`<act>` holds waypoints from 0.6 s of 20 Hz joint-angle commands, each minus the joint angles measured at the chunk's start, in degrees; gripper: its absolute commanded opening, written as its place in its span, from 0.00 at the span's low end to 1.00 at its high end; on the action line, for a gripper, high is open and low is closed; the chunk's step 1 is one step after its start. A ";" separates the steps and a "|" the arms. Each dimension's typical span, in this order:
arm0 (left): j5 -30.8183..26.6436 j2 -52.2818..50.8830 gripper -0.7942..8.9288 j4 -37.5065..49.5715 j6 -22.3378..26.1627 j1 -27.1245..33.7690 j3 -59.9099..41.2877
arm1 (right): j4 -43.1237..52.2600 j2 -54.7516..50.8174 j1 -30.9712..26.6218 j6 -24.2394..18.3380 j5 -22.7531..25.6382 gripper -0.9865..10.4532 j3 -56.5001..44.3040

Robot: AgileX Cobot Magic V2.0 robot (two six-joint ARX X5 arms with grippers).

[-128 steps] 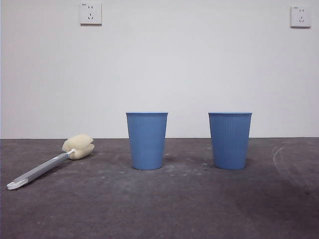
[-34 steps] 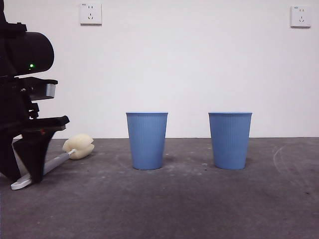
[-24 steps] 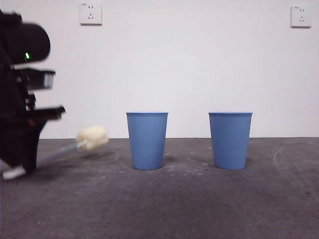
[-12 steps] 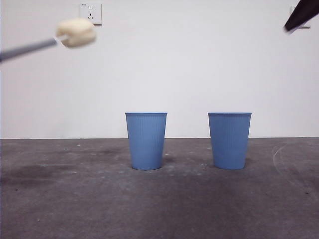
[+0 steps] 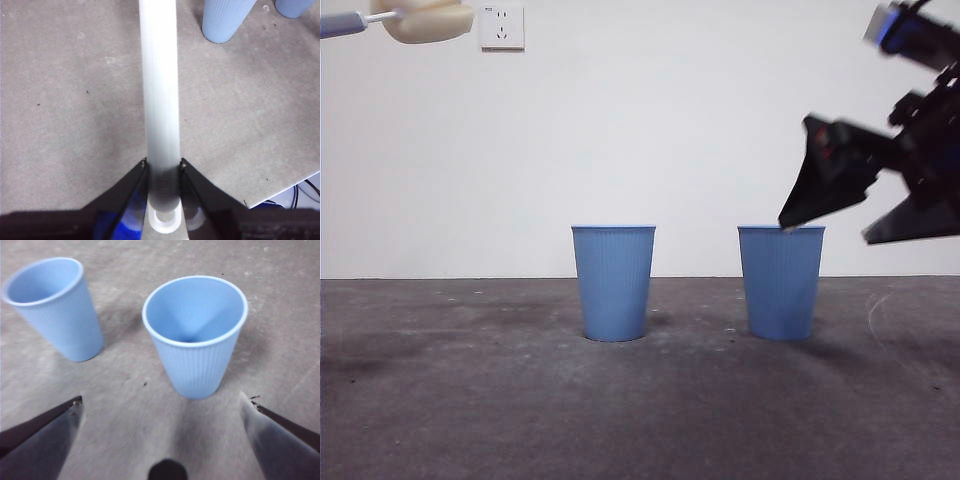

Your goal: Pick up the cup brush,pick up the cup,insert the brush into the cup,clean the cup,put the cup brush back,put the cup back to the fixed position on the table

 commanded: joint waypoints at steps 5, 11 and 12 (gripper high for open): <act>0.26 -0.46 0.07 0.31 1.29 0.09 -0.46 | 14.43 13.00 0.04 0.20 0.87 0.63 -0.57; 0.26 -0.46 0.07 0.33 1.29 0.09 -0.46 | 26.27 23.37 -0.02 0.11 1.29 0.63 -0.57; 0.26 -0.46 0.07 0.35 1.29 0.09 -0.46 | 28.46 25.07 -0.02 0.11 1.51 0.63 -0.57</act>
